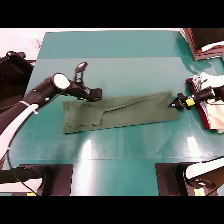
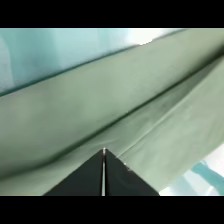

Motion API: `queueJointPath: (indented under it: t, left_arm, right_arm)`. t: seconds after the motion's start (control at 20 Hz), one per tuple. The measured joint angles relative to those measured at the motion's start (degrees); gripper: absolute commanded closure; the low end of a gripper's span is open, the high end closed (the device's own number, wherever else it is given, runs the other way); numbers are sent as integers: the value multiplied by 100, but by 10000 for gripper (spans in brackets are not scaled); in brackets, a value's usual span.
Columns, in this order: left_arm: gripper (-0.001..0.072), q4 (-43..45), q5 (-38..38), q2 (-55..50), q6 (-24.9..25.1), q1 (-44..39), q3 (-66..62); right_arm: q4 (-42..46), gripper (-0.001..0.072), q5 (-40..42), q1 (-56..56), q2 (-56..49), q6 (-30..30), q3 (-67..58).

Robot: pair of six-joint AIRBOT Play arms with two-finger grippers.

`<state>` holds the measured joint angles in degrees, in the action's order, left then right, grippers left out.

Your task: Fold the shirts.

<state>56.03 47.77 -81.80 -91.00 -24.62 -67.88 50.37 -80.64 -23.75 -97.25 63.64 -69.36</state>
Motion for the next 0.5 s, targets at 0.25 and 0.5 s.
queueJointPath:
  t: [0.25, 0.5]
  left_arm:
    - [683, -181, -140, -955, -39, -498, -737]
    - [683, -271, -175, -1869, -46, -859, -1552]
  right_arm:
    - [-232, 697, -417, 546, 837, 166, -828]
    - [-278, 697, -590, 1443, 1672, 673, -1672]
